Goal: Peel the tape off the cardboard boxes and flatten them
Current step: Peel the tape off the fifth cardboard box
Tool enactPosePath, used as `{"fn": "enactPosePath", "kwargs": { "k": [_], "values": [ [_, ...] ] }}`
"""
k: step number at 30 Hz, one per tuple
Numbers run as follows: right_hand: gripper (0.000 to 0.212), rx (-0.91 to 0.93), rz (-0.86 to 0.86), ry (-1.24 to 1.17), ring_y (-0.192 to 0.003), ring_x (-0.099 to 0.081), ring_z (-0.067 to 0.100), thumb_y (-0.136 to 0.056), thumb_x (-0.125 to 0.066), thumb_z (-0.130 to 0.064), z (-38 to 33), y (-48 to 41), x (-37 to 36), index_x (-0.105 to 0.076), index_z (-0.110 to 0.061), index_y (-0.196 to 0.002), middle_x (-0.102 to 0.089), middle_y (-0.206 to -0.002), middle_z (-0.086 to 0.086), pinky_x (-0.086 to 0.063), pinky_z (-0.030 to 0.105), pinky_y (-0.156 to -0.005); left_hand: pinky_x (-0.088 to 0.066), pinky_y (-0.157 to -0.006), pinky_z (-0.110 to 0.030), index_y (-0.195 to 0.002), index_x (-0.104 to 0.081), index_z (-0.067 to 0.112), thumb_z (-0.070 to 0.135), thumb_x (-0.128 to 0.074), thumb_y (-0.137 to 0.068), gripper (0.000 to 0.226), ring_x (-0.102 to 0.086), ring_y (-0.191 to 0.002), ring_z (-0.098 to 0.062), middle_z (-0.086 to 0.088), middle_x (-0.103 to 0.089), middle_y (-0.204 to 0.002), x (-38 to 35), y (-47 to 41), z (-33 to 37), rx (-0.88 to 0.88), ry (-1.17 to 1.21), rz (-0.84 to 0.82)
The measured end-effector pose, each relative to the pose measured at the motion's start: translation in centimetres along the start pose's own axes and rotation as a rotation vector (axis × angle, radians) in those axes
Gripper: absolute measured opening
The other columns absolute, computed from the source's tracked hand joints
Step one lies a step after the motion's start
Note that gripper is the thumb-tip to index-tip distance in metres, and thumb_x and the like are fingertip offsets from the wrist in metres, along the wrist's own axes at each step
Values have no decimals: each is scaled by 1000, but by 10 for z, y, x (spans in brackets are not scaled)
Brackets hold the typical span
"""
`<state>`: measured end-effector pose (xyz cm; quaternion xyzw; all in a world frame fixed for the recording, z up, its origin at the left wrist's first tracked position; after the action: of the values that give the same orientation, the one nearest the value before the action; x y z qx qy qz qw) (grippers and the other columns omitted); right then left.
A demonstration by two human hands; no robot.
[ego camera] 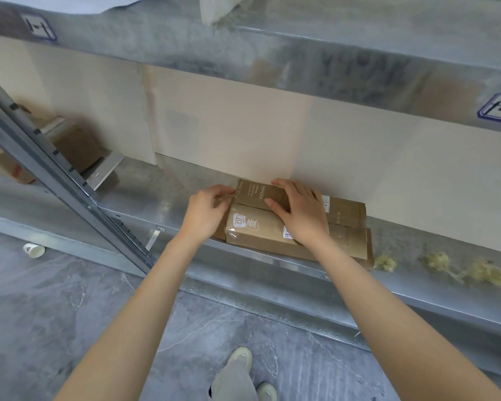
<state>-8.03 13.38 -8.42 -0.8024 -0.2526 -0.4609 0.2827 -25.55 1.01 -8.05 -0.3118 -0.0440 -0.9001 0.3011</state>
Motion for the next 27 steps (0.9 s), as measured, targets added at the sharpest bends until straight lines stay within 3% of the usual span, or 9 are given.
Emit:
{"fn": "enactPosePath", "kwargs": {
  "k": [2,6,12,22,27],
  "values": [
    [40,0,-1,-1,-121,-48,13,-96,-47,-53,0,0,0,-49,-33,-131,-54,-130,-12,-27,28,-103,-40,-73,-3,-102,-74,13,10,-65,-91,14,-61,-85,-2,1,-74,-97,5,-1,2,-49,-26,26],
    [40,6,-8,-9,-121,-49,13,-96,-47,-53,0,0,1,-49,-32,-131,-54,-130,-11,-28,29,-103,-51,-78,-30,-85,-77,20,8,-68,-84,16,-67,-84,-13,6,-74,-85,14,-1,4,-89,-105,101],
    [41,7,-30,-25,-122,-47,11,-96,-47,-53,0,-1,1,-49,-33,-131,-53,-132,-12,-26,26,-102,-52,-81,-18,-87,-79,18,3,-71,-85,17,-68,-83,-2,15,-72,-84,11,12,-2,-58,33,158],
    [41,16,-42,-13,-124,-46,12,-97,-44,-53,-3,2,2,-48,-33,-133,-52,-134,-11,-26,28,-103,-50,-81,-15,-88,-79,10,6,-74,-85,8,-69,-84,-4,5,-75,-86,12,28,-5,-93,137,217],
    [41,23,-43,3,-123,-46,14,-98,-43,-51,-5,3,3,-47,-31,-134,-51,-135,-10,-26,28,-102,-49,-79,-12,-86,-78,12,5,-74,-85,8,-71,-80,-5,5,-75,-80,11,23,-5,25,232,221]
  ]
}}
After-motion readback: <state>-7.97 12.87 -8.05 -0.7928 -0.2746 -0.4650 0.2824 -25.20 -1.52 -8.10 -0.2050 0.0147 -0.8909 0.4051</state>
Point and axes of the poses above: each hand's wrist, its own y-axis away from the middle knuckle, its own x-axis out of the back of the hand, z = x × y, the point moved 4 cm from there along -y, towards the middle knuckle
